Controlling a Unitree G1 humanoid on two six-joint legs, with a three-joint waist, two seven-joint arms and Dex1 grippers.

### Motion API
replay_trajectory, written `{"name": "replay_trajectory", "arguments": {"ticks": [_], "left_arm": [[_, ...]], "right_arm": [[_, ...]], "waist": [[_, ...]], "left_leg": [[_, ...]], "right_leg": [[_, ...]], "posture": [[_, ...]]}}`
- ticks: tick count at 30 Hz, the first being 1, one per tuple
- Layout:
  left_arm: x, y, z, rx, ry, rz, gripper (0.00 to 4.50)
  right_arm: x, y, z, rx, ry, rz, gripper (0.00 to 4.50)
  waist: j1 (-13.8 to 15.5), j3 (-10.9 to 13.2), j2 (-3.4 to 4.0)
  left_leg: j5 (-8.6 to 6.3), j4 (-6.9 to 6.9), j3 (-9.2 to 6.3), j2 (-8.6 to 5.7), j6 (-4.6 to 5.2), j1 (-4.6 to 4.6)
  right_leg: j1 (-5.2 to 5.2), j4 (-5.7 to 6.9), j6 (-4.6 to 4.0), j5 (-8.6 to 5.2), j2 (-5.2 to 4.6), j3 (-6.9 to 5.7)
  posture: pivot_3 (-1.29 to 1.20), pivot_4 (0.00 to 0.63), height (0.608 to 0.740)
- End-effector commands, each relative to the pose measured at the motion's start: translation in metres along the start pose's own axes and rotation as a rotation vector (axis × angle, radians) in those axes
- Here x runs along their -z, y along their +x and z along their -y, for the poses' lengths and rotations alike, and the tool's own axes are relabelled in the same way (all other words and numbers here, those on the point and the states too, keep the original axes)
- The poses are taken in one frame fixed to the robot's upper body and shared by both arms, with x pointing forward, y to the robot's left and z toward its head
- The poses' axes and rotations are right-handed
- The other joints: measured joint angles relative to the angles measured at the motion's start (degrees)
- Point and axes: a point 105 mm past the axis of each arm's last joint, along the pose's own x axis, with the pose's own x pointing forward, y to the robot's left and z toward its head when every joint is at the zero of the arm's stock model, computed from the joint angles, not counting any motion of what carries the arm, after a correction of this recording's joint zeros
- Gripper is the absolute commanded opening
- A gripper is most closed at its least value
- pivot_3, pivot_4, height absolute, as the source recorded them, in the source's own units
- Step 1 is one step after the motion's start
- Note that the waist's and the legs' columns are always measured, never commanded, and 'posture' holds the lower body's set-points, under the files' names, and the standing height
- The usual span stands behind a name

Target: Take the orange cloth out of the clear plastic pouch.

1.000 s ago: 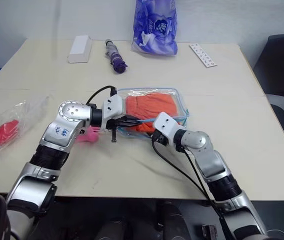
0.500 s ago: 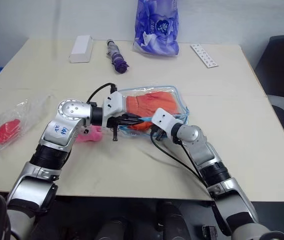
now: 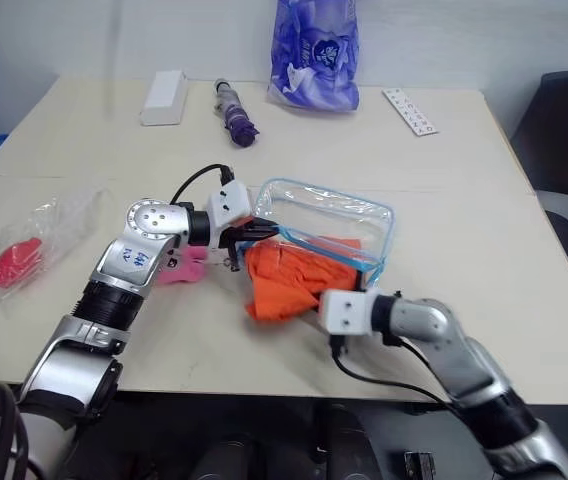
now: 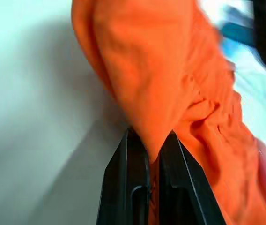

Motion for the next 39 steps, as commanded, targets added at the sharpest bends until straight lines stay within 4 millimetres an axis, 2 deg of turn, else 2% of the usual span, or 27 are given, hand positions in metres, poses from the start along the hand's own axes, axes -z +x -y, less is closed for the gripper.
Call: {"name": "replay_trajectory", "arguments": {"ticks": [1,4,9,12,16,21,25,30,34,35,37,39], "left_arm": [[0.002,-0.004,-0.018,-0.091,0.018,-0.023,0.0],[-0.009,0.001,-0.019,-0.09,0.01,0.031,0.0],[-0.043,0.022,0.009,0.073,0.043,0.145,0.0],[-0.042,0.03,0.011,0.063,0.099,0.106,0.0],[-0.022,0.024,-0.004,-0.007,0.135,0.02,0.0],[0.019,-0.006,-0.03,-0.12,0.134,-0.13,0.0],[0.036,-0.031,-0.035,-0.143,0.13,-0.178,0.0],[0.041,-0.048,-0.019,-0.082,0.133,-0.175,0.0],[0.04,-0.05,-0.004,-0.038,0.138,-0.172,0.0],[0.039,-0.049,0.004,-0.008,0.135,-0.164,0.0],[0.037,-0.047,0.014,0.028,0.131,-0.158,0.0],[0.037,-0.045,0.021,0.046,0.133,-0.166,0.0]], "right_arm": [[-0.01,-0.018,-0.01,-0.057,-0.055,0.012,0.06],[-0.01,-0.019,-0.016,-0.083,-0.043,0.014,0.06],[-0.009,0.011,0.001,-0.067,-0.065,0.013,0.06],[-0.002,0.013,-0.001,-0.093,-0.11,-0.027,0.06],[0.0,-0.006,-0.012,-0.117,-0.072,-0.047,0.06],[0.014,-0.052,-0.023,-0.087,-0.025,-0.162,0.06],[0.022,-0.083,-0.02,0.019,0.065,-0.243,0.06],[0.047,-0.125,0.006,0.314,0.244,-0.337,0.06],[0.069,-0.149,0.023,0.492,0.334,-0.396,0.06],[0.082,-0.156,0.032,0.593,0.396,-0.417,0.06],[0.099,-0.162,0.043,0.712,0.477,-0.442,0.06],[0.11,-0.16,0.049,0.771,0.541,-0.451,0.06]], "waist": [[0.2,0.0,-0.01],[-0.1,0.0,-0.01],[-0.3,0.0,-0.01],[0.1,0.0,-0.01],[0.9,0.0,-0.01],[1.2,0.0,-0.01],[1.1,0.0,-0.04],[0.9,0.0,-0.04],[1.1,0.0,-0.05],[1.1,0.0,-0.06],[0.9,0.0,-0.07],[0.9,0.0,-0.06]], "left_leg": [[0.0,0.01,0.0,0.0,0.0,0.0],[0.0,-0.1,0.15,-0.07,0.0,-0.01],[0.01,-0.04,0.19,-0.03,-0.01,0.01],[0.01,0.02,0.14,-0.05,-0.02,0.03],[0.0,-0.02,0.08,-0.09,0.01,0.0],[-0.01,-0.03,0.08,-0.14,0.02,0.03],[-0.01,-0.1,0.17,-0.1,0.02,0.01],[-0.01,-0.14,0.22,0.01,0.02,0.06],[-0.01,-0.07,0.24,0.03,0.01,0.07],[-0.01,-0.08,0.25,0.02,0.01,0.06],[-0.01,-0.08,0.27,0.02,0.01,0.03],[-0.01,-0.1,0.27,0.01,0.01,0.05]], "right_leg": [[0.02,-0.02,0.0,0.0,0.0,0.0],[0.08,-0.01,0.01,0.01,0.08,0.12],[0.06,0.05,0.01,0.01,0.08,0.18],[-0.04,0.06,0.0,0.01,0.07,0.1],[-0.04,-0.04,0.0,0.01,0.06,0.03],[0.04,-0.07,0.01,0.02,0.06,0.02],[0.08,-0.05,0.02,0.02,0.07,0.06],[0.1,0.02,0.02,0.02,0.1,0.21],[0.08,0.03,0.02,0.02,0.08,0.19],[0.08,0.03,0.02,0.02,0.07,0.2],[0.1,0.04,0.02,0.02,0.09,0.24],[0.09,0.07,0.02,0.02,0.08,0.32]], "posture": [[0.0,0.15,0.74],[0.0,0.15,0.74],[0.0,0.15,0.74],[0.0,0.15,0.74],[0.0,0.15,0.74],[0.0,0.15,0.74],[0.0,0.15,0.74],[0.0,0.15,0.74],[0.0,0.15,0.74],[0.0,0.15,0.74],[0.0,0.15,0.74],[0.0,0.15,0.74]]}}
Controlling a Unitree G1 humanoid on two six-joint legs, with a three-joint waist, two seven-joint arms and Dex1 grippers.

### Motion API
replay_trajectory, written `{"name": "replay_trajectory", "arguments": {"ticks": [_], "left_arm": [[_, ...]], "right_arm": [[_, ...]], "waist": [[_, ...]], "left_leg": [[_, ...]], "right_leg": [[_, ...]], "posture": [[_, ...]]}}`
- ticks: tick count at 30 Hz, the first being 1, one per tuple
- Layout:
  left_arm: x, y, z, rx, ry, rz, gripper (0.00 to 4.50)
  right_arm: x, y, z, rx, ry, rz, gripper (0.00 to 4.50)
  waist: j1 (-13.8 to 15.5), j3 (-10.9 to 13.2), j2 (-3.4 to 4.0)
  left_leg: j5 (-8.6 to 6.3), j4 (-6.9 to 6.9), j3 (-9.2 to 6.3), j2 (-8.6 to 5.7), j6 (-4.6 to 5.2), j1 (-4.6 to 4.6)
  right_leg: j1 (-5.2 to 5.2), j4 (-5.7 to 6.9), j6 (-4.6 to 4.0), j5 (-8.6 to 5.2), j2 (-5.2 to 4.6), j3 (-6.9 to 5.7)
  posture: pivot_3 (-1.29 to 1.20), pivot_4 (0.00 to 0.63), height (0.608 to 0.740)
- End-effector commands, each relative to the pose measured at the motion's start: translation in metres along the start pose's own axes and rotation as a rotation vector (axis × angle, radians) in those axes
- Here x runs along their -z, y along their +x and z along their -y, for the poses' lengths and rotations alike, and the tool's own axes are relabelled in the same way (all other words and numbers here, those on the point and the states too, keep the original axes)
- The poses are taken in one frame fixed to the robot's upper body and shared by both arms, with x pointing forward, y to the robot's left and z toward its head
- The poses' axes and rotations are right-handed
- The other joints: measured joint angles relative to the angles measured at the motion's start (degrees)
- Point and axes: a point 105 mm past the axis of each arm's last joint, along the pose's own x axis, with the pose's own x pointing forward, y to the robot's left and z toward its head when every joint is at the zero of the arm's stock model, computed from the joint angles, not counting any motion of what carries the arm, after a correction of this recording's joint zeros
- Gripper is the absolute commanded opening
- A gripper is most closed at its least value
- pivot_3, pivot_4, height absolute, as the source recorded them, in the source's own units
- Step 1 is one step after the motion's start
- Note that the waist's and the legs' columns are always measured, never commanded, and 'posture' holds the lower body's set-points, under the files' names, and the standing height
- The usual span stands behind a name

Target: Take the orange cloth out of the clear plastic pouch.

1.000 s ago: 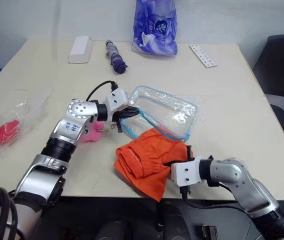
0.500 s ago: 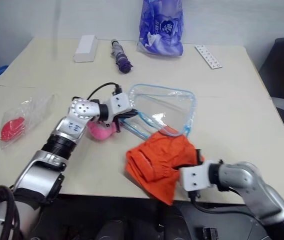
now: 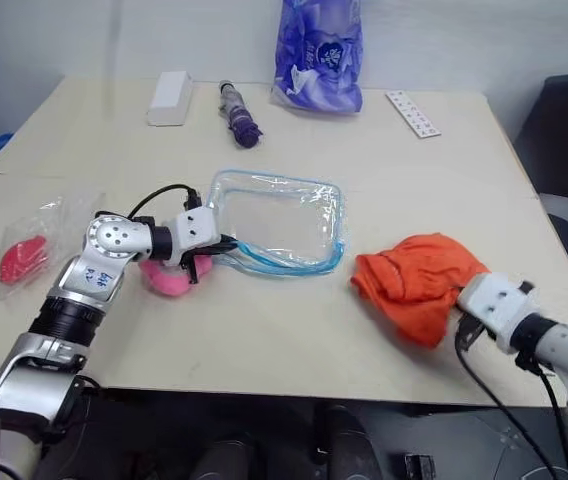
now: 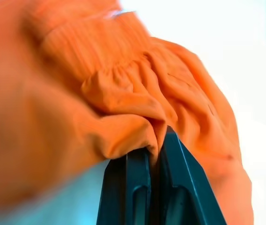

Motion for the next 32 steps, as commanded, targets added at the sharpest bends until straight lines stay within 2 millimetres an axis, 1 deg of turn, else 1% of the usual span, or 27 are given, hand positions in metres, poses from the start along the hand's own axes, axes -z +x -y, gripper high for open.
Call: {"name": "replay_trajectory", "arguments": {"ticks": [1,4,5,7,9,10,13,14,15,18,20,21,23,24,26,27,28,30,32], "left_arm": [[-0.011,0.002,0.011,0.036,0.027,0.018,0.0],[-0.013,0.005,0.016,0.037,0.006,0.019,0.0],[-0.014,0.006,0.017,0.029,-0.018,0.023,0.0],[-0.014,0.008,0.016,0.006,-0.069,0.029,0.0],[-0.016,0.008,0.014,-0.012,-0.135,0.042,0.0],[-0.017,0.006,0.011,-0.03,-0.193,0.061,0.24],[-0.02,0.001,0.006,-0.055,-0.29,0.093,1.02],[-0.025,-0.005,0.005,-0.053,-0.329,0.127,1.35],[-0.03,-0.016,0.003,-0.047,-0.378,0.17,1.63],[-0.04,-0.054,0.003,-0.023,-0.454,0.265,2.61],[-0.039,-0.085,0.004,-0.017,-0.499,0.284,3.23],[-0.034,-0.102,0.006,-0.012,-0.52,0.265,3.55],[-0.024,-0.128,0.015,0.018,-0.529,0.206,4.15],[-0.014,-0.142,0.025,0.052,-0.535,0.153,4.45],[0.012,-0.166,0.045,0.107,-0.554,0.02,4.45],[0.025,-0.177,0.053,0.113,-0.564,-0.05,4.45],[0.034,-0.184,0.058,0.11,-0.564,-0.092,4.45],[0.041,-0.189,0.058,0.076,-0.57,-0.108,4.45],[0.046,-0.189,0.052,-0.006,-0.592,-0.08,4.45]], "right_arm": [[0.01,0.012,0.018,0.13,0.126,-0.039,0.06],[0.011,0.029,0.02,0.184,0.239,-0.041,0.06],[0.008,0.035,0.019,0.186,0.272,-0.03,0.06],[0.004,0.041,0.016,0.182,0.296,-0.022,0.06],[0.001,0.042,0.014,0.163,0.303,-0.019,0.58],[-0.002,0.04,0.013,0.142,0.307,-0.011,0.84],[-0.008,0.032,0.011,0.104,0.304,0.001,1.85],[-0.011,0.025,0.01,0.072,0.299,0.005,2.21],[-0.014,0.014,0.01,0.035,0.3,0.007,2.5],[-0.018,-0.02,0.014,-0.051,0.316,-0.001,3.61],[-0.016,-0.044,0.015,-0.115,0.351,-0.01,4.29],[-0.013,-0.058,0.016,-0.152,0.369,-0.028,4.5],[-0.008,-0.079,0.018,-0.193,0.385,-0.059,4.5],[-0.004,-0.089,0.022,-0.189,0.389,-0.072,4.5],[0.006,-0.105,0.031,-0.169,0.421,-0.102,4.5],[0.009,-0.111,0.032,-0.167,0.426,-0.112,4.5],[0.012,-0.116,0.032,-0.171,0.428,-0.117,4.5],[0.012,-0.119,0.032,-0.172,0.431,-0.104,4.5],[0.012,-0.114,0.034,-0.134,0.444,-0.08,4.5]], "waist": [[0.1,0.0,0.0],[-0.1,0.0,0.02],[-0.1,0.0,0.02],[-0.1,0.0,0.04],[0.0,0.0,0.04],[0.1,0.0,0.04],[0.2,0.0,0.04],[0.2,0.0,0.04],[0.2,0.0,0.04],[0.2,0.0,0.05],[0.0,0.0,0.05],[-0.1,0.0,0.05],[-0.3,0.0,0.05],[-0.4,0.0,0.05],[-0.8,0.0,0.06],[-0.9,0.0,0.08],[-1.0,0.0,0.09],[-1.0,0.0,0.08],[-0.9,0.0,0.07]], "left_leg": [[0.01,-0.01,0.01,0.02,-0.02,0.0],[0.02,0.0,0.05,0.04,-0.04,-0.01],[0.02,0.0,0.04,0.03,-0.04,-0.02],[0.02,0.02,0.04,0.04,-0.04,-0.04],[0.03,0.02,0.04,0.03,-0.03,-0.04],[0.03,0.02,0.03,0.03,-0.02,-0.05],[0.03,0.03,-0.01,0.02,-0.01,-0.05],[0.03,0.03,-0.01,0.02,0.0,-0.07],[0.03,0.03,-0.03,0.02,0.0,-0.07],[0.02,-0.01,-0.13,0.05,0.0,-0.06],[0.02,-0.07,-0.19,0.11,0.0,-0.08],[0.02,-0.09,-0.29,0.11,0.0,-0.05],[0.0,-0.17,-0.35,0.16,-0.04,0.09],[-0.01,-0.17,-0.34,0.17,-0.06,0.15],[-0.06,-0.28,-0.24,0.15,-0.04,0.43],[-0.09,-0.4,-0.21,0.15,-0.03,0.62],[-0.11,-0.57,-0.2,0.15,-0.01,0.85],[-0.13,-0.7,-0.21,0.18,0.0,1.0],[-0.14,-0.73,-0.25,0.17,0.03,1.05]], "right_leg": [[-0.02,0.01,-0.01,-0.01,0.01,-0.01],[-0.03,0.05,-0.04,-0.02,0.02,0.0],[-0.06,0.08,-0.04,-0.02,-0.01,0.01],[-0.07,0.08,-0.04,-0.02,0.0,-0.01],[-0.07,0.07,-0.04,-0.02,-0.02,-0.01],[-0.07,0.07,-0.04,-0.02,-0.02,-0.01],[-0.08,0.05,-0.03,-0.02,-0.03,-0.06],[-0.08,0.04,-0.03,-0.02,-0.03,-0.05],[-0.1,0.04,-0.03,-0.02,-0.03,-0.05],[-0.18,0.01,-0.03,-0.02,-0.02,-0.07],[-0.1,-0.04,-0.03,-0.02,0.0,-0.04],[-0.06,-0.03,-0.03,-0.02,0.01,0.0],[0.02,-0.06,-0.06,-0.04,0.09,0.03],[0.05,-0.07,-0.07,-0.05,0.09,0.06],[0.21,-0.28,-0.07,-0.07,0.1,0.16],[0.34,-0.32,-0.11,-0.11,0.1,0.19],[0.53,-0.41,-0.12,-0.13,0.11,0.18],[0.67,-0.5,-0.15,-0.16,0.15,0.17],[0.78,-0.56,-0.13,-0.15,0.13,0.17]], "posture": [[0.0,0.15,0.74],[0.0,0.15,0.74],[0.0,0.15,0.74],[0.0,0.15,0.74],[0.0,0.15,0.74],[0.0,0.15,0.74],[0.0,0.15,0.74],[0.0,0.15,0.74],[0.0,0.15,0.74],[0.0,0.15,0.74],[0.0,0.15,0.74],[0.0,0.15,0.74],[0.0,0.15,0.74],[0.0,0.15,0.74],[0.0,0.15,0.74],[0.0,0.15,0.74],[0.0,0.15,0.74],[0.0,0.15,0.74],[0.0,0.15,0.74]]}}
